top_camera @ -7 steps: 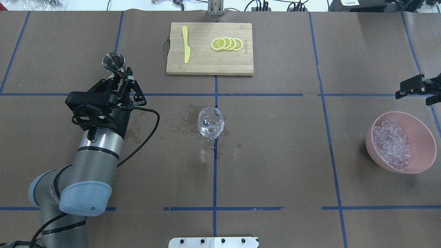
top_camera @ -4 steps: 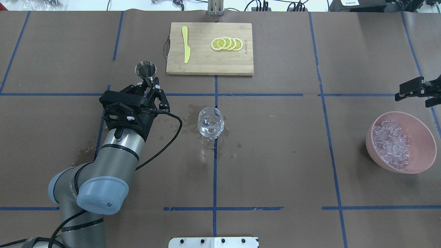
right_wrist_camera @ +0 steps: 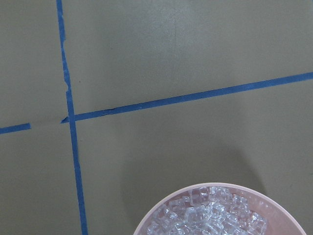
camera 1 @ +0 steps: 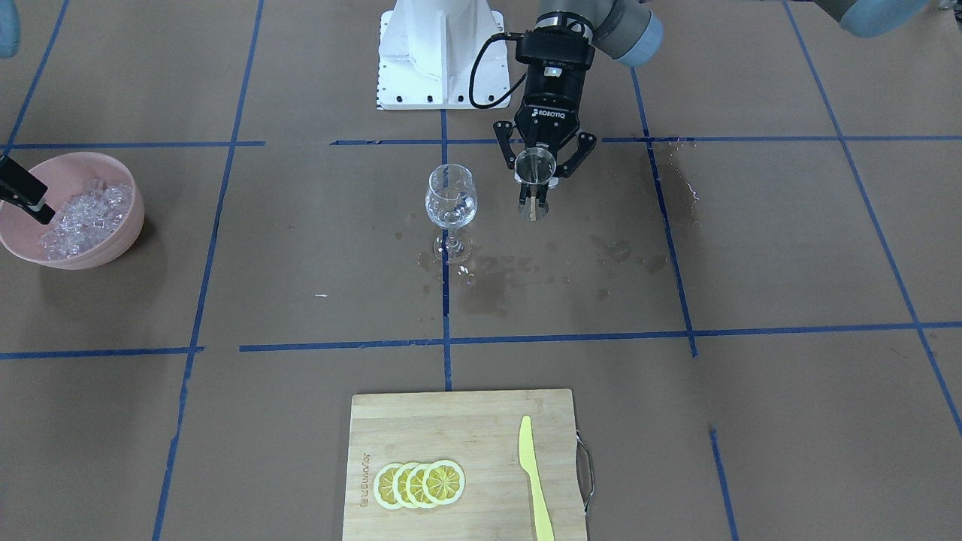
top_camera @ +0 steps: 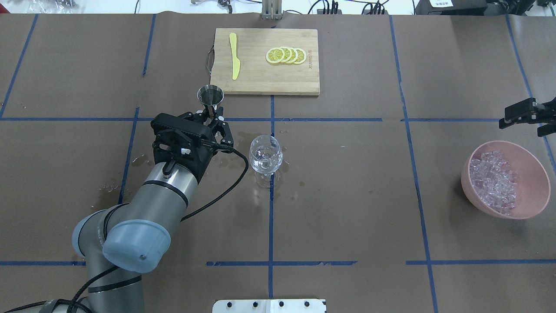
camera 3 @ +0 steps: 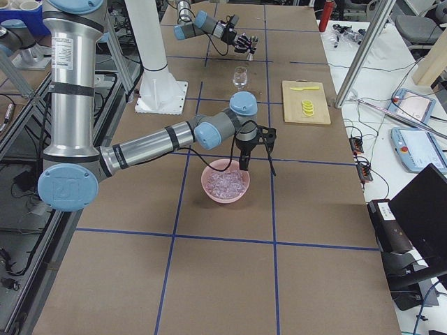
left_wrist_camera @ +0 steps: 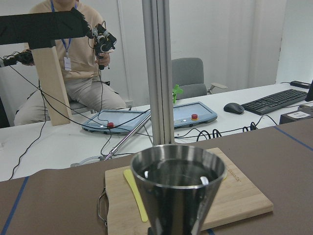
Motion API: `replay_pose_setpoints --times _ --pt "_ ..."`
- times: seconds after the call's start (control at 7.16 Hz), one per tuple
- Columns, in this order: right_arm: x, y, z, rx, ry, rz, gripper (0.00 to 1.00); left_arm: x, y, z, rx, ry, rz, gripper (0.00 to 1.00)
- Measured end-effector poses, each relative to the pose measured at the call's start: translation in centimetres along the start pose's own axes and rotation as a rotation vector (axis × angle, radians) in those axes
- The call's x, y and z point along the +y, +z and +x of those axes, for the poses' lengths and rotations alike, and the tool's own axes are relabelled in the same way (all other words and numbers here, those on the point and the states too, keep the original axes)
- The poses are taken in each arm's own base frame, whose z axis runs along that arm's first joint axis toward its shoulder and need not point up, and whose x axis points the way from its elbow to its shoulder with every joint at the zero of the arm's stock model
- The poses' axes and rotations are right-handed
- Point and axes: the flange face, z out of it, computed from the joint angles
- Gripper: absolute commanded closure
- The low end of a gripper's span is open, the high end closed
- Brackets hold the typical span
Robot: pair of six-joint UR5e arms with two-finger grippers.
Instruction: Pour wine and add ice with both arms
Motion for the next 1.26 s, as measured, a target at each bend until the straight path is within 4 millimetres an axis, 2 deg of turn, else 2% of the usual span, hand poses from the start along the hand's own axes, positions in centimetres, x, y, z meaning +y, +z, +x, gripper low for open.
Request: replay_pose_setpoints --times 0.28,0.56,1.26 --pt "0.0 0.0 0.0 0.000 0.000 0.000 0.00 -0.4 -0.2 0.6 0.021 -0.015 0.012 1.00" --pt "0.0 0.0 0.0 -0.001 -0.001 0.001 0.00 0.2 -0.2 1.0 0.024 -0.002 0.010 1.00" --pt "0.1 -0.3 -0.3 -0.004 -0.005 0.003 0.00 1.1 -0.5 1.5 -0.005 0.118 0.028 1.00"
